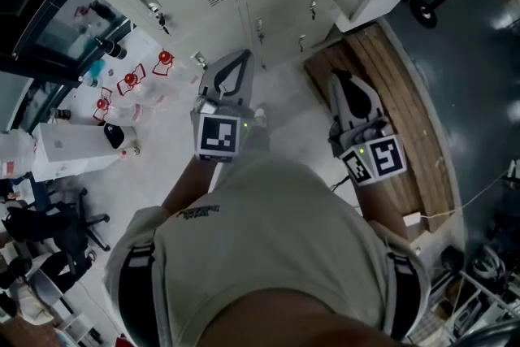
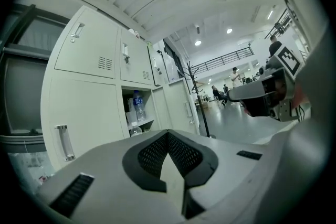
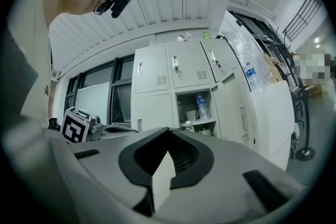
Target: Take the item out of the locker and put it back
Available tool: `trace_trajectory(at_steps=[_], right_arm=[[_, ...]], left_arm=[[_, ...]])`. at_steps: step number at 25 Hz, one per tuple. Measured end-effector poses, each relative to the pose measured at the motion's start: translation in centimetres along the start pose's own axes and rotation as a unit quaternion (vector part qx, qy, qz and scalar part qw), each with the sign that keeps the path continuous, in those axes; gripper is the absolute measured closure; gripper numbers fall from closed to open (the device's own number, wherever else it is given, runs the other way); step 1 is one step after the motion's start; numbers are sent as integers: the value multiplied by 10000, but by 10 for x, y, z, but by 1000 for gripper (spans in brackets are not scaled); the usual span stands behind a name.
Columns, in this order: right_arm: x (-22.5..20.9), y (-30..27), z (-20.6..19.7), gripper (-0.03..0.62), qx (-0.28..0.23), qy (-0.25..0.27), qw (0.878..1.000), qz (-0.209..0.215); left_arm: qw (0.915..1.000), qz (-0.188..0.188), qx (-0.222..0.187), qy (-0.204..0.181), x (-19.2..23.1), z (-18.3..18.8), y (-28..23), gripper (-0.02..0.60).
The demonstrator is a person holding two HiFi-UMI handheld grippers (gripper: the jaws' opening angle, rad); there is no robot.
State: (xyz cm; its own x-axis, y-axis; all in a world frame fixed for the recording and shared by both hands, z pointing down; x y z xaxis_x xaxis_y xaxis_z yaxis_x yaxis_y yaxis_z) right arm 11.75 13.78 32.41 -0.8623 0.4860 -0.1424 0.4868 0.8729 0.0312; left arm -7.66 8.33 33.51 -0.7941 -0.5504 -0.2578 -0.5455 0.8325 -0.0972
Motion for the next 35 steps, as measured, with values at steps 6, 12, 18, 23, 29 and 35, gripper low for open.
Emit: trace_trajectory(at_steps=[6, 12, 18, 23, 29, 35], right_arm=[[-20, -60, 2, 591, 63, -65, 10000, -1], [-44, -114, 5, 591, 129, -133, 9997, -135], [-59, -159, 6, 591, 124, -109, 9996, -248], [-65, -189, 10, 591, 57, -64, 9993, -358], [-74, -214, 14, 591, 61, 115, 9989, -449], [-87, -220, 22, 591, 50, 189, 9987, -466]], left_arm=[[10000, -67, 66, 10, 40, -4, -49, 568], [9998, -211, 36, 60, 74, -4, -95, 568], [9991, -393, -99, 83, 99, -1, -130, 568], [9982, -506, -295, 127, 118, 5, -151, 568], [9969, -612, -469, 137, 134, 7, -172, 568], [9968, -596, -489, 219, 132, 10, -186, 568]])
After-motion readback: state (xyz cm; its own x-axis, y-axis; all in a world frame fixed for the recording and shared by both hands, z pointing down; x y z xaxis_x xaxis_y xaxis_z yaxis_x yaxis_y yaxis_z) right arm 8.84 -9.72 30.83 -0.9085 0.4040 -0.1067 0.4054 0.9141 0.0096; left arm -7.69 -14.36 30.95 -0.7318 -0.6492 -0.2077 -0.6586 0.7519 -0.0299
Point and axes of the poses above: the fingertips, and each gripper's own axes: y backward along the fingers, x to its left, z out of its top, the point moved 5 cm from there along y, backward along the fingers, and after that the axes turned 1 degree about -y, right-handed, at the moved point
